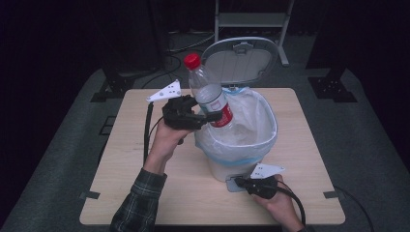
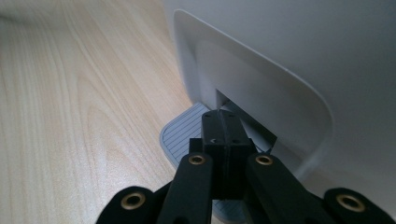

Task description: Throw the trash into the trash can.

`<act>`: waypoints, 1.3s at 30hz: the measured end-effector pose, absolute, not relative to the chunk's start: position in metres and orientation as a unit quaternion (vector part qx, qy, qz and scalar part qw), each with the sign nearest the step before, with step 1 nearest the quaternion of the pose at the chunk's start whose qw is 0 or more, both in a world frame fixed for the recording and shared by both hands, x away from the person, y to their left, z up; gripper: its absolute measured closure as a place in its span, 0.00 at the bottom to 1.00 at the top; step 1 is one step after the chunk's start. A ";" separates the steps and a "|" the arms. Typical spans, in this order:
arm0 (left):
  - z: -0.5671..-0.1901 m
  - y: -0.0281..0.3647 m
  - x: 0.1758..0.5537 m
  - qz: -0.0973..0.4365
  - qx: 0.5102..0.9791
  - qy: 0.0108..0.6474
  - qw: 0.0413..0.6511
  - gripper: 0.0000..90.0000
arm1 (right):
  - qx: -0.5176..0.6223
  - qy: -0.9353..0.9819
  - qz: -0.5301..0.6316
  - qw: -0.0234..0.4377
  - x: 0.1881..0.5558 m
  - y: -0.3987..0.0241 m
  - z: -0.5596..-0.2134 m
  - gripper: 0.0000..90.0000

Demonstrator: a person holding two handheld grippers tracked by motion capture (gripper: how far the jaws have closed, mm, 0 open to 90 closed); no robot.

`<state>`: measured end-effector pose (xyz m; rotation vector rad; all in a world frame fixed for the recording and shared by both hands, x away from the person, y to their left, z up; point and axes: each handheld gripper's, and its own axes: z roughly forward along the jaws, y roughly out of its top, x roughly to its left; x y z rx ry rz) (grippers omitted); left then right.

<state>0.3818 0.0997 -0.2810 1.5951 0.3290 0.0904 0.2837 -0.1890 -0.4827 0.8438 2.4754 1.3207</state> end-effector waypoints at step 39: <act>-0.313 0.164 0.334 0.141 0.750 0.211 0.611 0.01 | 0.285 0.839 0.452 0.105 0.283 -0.190 -0.482 0.99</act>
